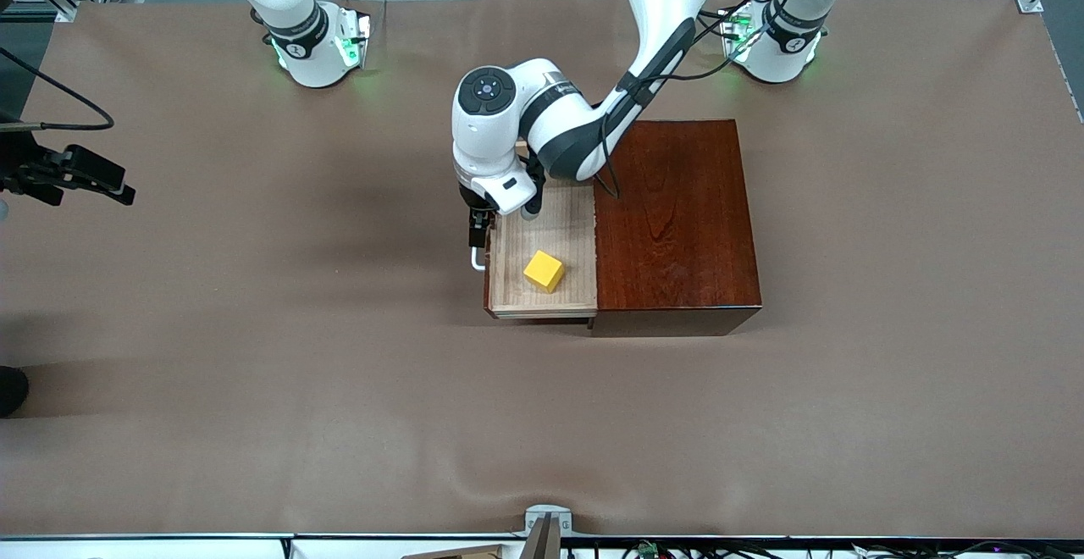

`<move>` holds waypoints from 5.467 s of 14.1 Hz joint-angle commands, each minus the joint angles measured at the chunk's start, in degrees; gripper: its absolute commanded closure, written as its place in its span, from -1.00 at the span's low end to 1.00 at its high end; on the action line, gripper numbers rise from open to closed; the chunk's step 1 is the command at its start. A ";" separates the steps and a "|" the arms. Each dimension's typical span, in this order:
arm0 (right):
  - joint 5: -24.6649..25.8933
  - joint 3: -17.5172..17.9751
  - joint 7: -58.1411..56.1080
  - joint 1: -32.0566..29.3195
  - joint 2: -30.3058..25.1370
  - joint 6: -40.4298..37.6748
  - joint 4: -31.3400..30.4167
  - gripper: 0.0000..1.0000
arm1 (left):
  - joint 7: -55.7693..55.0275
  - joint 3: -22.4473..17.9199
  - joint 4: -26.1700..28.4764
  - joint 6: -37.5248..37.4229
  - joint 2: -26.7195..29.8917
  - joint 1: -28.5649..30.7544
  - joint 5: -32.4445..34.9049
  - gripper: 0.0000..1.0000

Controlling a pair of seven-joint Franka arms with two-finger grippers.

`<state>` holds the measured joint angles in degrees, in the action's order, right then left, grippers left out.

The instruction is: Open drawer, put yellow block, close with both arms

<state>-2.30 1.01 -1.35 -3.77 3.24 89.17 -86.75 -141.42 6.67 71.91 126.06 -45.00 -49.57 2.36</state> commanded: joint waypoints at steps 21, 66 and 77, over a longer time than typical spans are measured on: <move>0.28 0.31 0.12 -0.18 -1.13 1.19 -0.70 -1.00 | -1.58 -1.57 -1.07 -19.43 2.73 3.69 0.54 -1.00; 2.04 0.40 -1.20 -0.10 -1.13 -1.27 -0.79 -1.00 | 7.79 -3.50 -3.09 -33.68 9.84 5.96 30.17 -1.00; 2.04 0.49 -1.11 -0.01 -1.13 -1.27 -0.79 -1.00 | 49.46 -2.97 -0.99 -29.12 17.75 30.31 15.76 -1.00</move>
<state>-0.89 1.19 -2.03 -3.72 3.24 88.10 -86.75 -97.11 2.95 68.81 95.87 -29.64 -21.94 20.53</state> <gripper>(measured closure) 0.000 0.000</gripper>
